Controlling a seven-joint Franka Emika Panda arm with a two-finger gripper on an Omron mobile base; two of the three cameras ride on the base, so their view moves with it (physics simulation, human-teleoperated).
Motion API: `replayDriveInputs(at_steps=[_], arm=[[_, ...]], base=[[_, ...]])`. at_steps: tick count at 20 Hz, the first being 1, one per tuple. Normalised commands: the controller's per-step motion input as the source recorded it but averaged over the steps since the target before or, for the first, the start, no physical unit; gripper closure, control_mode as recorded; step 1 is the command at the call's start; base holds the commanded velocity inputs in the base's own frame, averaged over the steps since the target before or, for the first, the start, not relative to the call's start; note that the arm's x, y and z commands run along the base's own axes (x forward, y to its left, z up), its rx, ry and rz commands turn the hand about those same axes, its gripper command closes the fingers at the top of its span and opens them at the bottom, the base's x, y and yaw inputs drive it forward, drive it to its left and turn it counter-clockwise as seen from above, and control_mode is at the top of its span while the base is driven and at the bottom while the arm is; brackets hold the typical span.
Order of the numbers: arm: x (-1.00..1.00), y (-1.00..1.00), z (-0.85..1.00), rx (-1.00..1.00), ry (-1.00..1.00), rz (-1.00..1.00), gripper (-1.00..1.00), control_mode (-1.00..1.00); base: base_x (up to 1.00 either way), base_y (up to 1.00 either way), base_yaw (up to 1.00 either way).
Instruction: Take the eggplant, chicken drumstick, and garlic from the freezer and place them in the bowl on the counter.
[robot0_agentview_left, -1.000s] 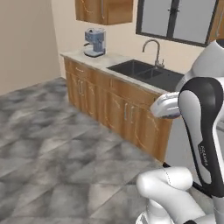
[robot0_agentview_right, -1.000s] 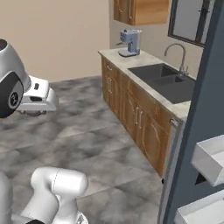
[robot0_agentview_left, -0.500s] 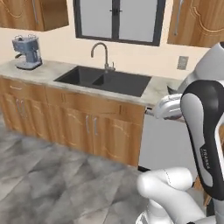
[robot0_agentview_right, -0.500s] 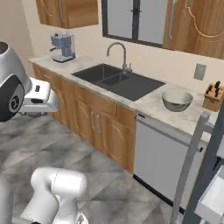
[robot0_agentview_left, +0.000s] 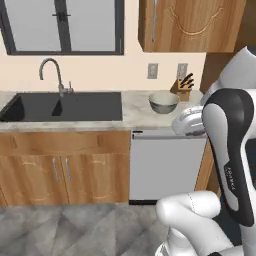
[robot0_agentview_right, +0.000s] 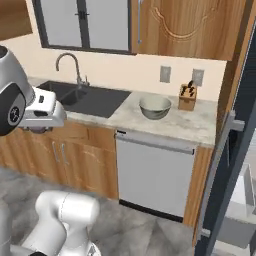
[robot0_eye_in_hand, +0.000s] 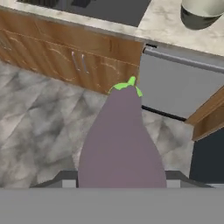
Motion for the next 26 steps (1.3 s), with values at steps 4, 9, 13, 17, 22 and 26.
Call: replayDriveInputs(at_steps=[4,9,13,17,22,26], arm=[[0.00,0.00,0.00,0.00,0.00,0.00,1.00,1.00],[0.00,0.00,0.00,0.00,0.00,0.00,1.00,1.00],[0.00,0.00,0.00,0.00,0.00,0.00,1.00,1.00],[0.00,0.00,0.00,0.00,0.00,0.00,1.00,1.00],[0.00,0.00,0.00,0.00,0.00,0.00,1.00,1.00],[0.00,0.00,0.00,0.00,0.00,0.00,1.00,1.00]], base=[[0.37,0.16,-0.74],[0.79,0.41,-0.40],[0.97,0.09,-0.01],[0.63,-0.09,0.19],[0.32,-0.17,0.39],[0.45,-0.25,0.11]])
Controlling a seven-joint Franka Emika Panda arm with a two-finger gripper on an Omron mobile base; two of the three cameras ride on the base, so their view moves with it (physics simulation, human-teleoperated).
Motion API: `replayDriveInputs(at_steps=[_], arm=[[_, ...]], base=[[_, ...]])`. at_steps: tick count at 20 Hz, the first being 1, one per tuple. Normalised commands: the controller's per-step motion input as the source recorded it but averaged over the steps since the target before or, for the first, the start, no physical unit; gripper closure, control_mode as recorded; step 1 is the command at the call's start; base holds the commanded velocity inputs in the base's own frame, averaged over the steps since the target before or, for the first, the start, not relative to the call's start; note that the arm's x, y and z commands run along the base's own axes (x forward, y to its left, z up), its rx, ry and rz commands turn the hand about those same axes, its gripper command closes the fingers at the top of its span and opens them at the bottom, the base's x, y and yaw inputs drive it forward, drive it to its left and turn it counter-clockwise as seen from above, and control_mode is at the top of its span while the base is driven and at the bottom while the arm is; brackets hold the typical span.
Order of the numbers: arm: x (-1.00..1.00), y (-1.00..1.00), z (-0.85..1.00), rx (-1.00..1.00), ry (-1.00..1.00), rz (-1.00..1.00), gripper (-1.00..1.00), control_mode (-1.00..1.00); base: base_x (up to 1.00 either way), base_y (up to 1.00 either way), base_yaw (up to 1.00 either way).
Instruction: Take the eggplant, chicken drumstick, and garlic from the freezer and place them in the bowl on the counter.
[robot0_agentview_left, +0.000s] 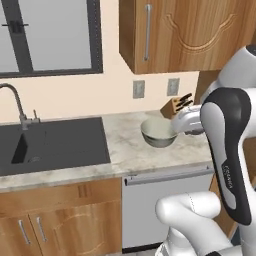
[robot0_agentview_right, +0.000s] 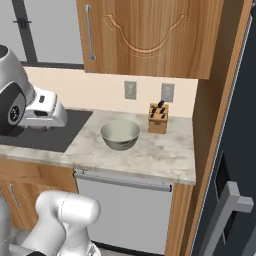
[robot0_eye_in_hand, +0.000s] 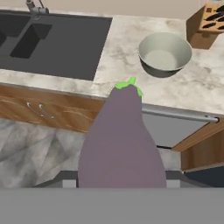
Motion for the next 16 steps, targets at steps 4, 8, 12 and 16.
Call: replayDriveInputs(at_steps=[4,8,12,16], arm=[[0.00,0.00,0.00,0.00,0.00,0.00,1.00,1.00],[0.00,0.00,0.00,0.00,0.00,0.00,1.00,1.00],[0.00,0.00,0.00,0.00,0.00,0.00,1.00,1.00],[0.00,0.00,0.00,0.00,0.00,0.00,1.00,1.00]], base=[[0.46,-0.26,-0.09],[0.36,-0.13,-0.10],[0.43,-0.01,-0.12],[0.53,0.00,-0.06]])
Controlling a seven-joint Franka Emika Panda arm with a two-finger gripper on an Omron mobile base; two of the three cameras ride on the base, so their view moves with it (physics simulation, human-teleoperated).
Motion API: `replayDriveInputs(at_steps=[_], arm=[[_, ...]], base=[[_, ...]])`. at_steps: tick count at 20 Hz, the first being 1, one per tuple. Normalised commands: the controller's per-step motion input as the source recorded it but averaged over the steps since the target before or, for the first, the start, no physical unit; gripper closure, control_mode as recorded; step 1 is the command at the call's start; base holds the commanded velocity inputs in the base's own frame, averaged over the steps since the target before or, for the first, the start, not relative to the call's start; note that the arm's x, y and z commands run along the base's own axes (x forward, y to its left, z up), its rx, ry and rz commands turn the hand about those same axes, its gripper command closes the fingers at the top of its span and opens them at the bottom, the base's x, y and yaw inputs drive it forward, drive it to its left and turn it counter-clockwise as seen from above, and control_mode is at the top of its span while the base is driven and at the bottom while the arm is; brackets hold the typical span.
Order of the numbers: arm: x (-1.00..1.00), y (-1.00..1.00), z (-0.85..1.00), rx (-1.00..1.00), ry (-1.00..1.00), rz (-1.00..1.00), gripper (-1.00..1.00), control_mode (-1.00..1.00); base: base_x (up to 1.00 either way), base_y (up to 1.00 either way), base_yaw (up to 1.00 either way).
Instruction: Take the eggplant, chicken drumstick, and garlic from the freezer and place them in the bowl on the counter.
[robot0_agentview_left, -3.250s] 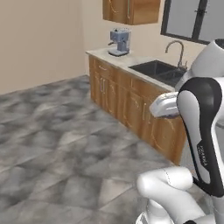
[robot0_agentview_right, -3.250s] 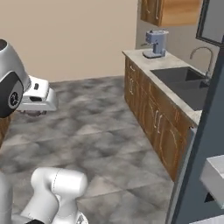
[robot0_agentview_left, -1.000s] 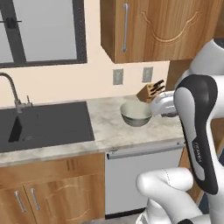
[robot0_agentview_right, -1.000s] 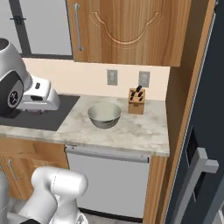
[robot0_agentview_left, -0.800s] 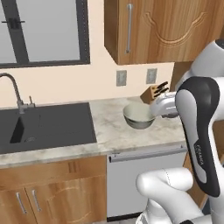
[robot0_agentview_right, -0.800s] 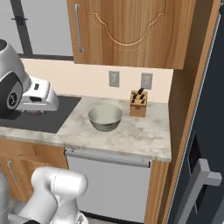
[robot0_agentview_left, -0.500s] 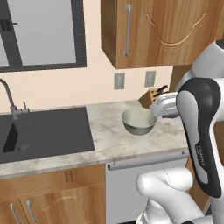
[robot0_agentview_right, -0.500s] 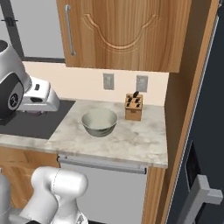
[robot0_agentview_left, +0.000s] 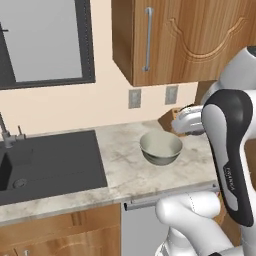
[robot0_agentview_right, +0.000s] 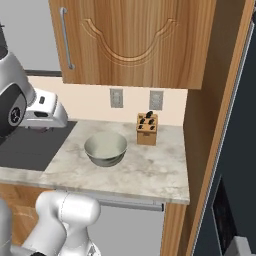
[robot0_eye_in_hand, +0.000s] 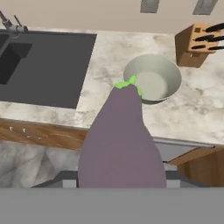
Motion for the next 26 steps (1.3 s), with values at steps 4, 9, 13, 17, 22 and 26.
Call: replayDriveInputs(at_steps=[4,9,13,17,22,26], arm=[[0.15,-0.03,-0.02,0.00,0.01,0.00,1.00,-1.00],[0.87,-0.23,-0.60,0.00,0.17,-0.01,1.00,-1.00],[0.73,-0.32,-0.72,0.00,0.24,-0.01,1.00,-1.00],[0.53,-0.18,-0.81,-0.01,0.16,0.00,1.00,-1.00],[0.47,-0.10,-0.66,-0.01,0.09,0.00,1.00,-1.00],[0.50,-0.05,-0.49,-0.02,0.14,0.00,1.00,-1.00]], base=[[0.31,0.00,0.00],[0.00,0.00,0.00],[0.00,0.00,0.00],[0.00,0.00,0.00],[0.00,0.00,0.00],[0.00,0.00,0.00]])
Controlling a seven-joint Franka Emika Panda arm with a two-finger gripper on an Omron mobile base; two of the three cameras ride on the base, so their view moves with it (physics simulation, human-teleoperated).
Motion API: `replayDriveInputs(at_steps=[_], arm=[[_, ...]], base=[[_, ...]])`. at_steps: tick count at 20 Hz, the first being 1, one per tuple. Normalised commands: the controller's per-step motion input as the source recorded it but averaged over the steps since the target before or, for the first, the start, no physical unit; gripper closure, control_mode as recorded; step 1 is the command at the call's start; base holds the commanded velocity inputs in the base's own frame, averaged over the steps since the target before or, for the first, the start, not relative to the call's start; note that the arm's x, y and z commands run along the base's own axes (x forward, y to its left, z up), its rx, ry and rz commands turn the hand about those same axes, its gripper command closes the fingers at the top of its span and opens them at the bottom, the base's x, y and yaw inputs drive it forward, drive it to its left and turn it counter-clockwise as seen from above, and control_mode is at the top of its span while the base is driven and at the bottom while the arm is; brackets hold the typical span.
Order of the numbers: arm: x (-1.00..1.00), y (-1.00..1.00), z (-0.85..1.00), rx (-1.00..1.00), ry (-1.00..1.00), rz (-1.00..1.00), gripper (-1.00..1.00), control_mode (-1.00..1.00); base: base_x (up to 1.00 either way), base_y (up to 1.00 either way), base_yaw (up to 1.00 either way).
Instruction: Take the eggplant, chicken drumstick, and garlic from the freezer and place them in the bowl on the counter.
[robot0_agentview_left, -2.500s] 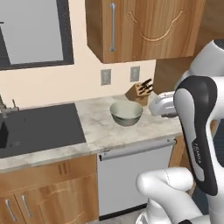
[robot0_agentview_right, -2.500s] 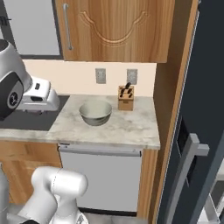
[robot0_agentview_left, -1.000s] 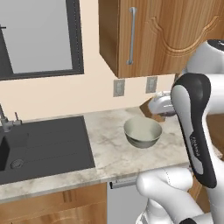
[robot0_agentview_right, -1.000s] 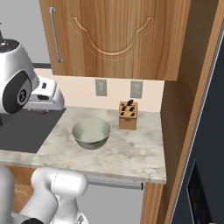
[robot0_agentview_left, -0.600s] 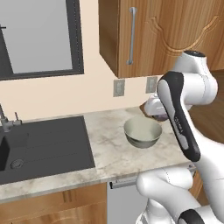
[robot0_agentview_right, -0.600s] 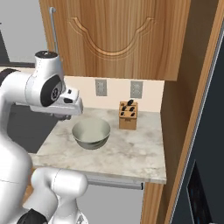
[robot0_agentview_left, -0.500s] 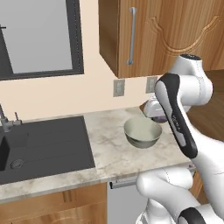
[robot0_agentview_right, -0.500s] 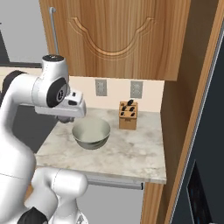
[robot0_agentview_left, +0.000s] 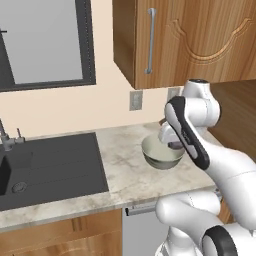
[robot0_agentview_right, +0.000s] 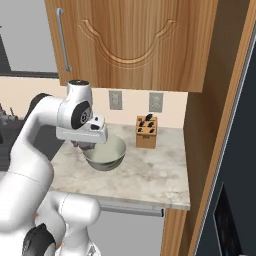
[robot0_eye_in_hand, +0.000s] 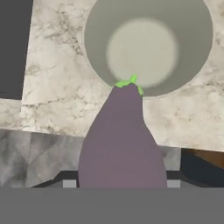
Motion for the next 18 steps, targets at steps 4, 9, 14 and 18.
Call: replayDriveInputs(at_steps=[4,9,14,18], arm=[[0.33,-0.01,-0.44,-0.05,0.03,0.00,1.00,-1.00],[0.47,-0.02,-0.26,-0.02,0.00,0.00,1.00,-1.00],[0.58,-0.11,-0.45,0.00,0.04,0.00,1.00,-1.00],[0.60,-0.08,-0.47,0.00,0.10,0.00,1.00,-1.00]], base=[[0.00,0.00,0.00],[0.00,0.00,0.00],[0.00,0.00,0.00],[0.00,0.00,0.00]])
